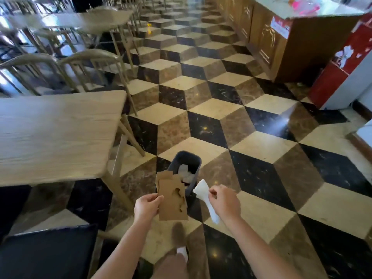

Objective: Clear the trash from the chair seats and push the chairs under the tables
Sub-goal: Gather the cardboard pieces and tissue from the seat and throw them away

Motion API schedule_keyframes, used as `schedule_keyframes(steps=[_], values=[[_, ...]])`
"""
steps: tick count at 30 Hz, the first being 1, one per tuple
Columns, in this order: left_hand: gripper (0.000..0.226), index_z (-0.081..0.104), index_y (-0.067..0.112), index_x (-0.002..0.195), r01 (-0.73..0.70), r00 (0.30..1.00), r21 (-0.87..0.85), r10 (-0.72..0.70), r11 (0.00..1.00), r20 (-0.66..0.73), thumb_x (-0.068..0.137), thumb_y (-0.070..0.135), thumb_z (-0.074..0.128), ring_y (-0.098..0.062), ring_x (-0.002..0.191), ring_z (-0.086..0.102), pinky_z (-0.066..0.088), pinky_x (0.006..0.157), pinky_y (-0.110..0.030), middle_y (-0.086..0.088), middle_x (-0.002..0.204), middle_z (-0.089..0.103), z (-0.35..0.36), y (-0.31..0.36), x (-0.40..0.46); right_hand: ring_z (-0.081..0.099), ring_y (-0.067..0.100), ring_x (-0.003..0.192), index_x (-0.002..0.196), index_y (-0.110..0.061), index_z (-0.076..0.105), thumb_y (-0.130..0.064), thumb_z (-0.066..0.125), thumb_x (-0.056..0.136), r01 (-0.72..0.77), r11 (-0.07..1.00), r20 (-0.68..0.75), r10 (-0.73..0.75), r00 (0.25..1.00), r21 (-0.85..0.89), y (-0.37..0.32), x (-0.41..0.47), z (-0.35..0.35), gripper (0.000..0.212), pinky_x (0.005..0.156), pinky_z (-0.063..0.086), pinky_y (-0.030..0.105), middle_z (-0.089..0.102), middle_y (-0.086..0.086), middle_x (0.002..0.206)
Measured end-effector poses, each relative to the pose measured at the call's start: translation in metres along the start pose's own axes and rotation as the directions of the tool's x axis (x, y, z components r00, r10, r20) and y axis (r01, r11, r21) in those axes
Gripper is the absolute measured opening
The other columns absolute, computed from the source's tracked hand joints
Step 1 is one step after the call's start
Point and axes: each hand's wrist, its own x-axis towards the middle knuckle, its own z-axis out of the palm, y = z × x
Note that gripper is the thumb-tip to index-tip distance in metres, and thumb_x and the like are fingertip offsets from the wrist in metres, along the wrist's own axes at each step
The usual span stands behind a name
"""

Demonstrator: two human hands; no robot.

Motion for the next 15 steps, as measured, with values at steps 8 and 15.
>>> schedule_keyframes(steps=[8,15], values=[[0.025,0.067,0.004,0.108,0.062,0.998,-0.008,-0.063,0.998,-0.011,0.084,0.013,0.067,-0.024,0.089,0.066,0.057,0.081,-0.042,-0.013,0.099,0.069,0.037,0.045,0.119,0.062,0.017,0.085,0.097,-0.019,0.066,-0.023,0.056,0.09,-0.033,0.999,0.074,0.033,0.997,0.0,-0.022,0.127,0.032,0.013,0.064,0.045,0.026,0.066,0.001,0.099],[0.022,0.069,0.009,0.104,0.127,0.992,0.109,-0.129,0.986,0.009,0.084,0.017,0.067,-0.021,0.092,0.064,0.055,0.085,-0.043,-0.009,0.099,0.069,0.072,0.078,0.238,0.061,0.014,0.082,0.094,-0.019,0.065,-0.023,0.056,0.09,-0.165,0.986,0.19,0.157,0.969,0.027,-0.031,0.244,0.085,0.01,0.068,0.052,0.028,0.065,-0.002,0.098]])
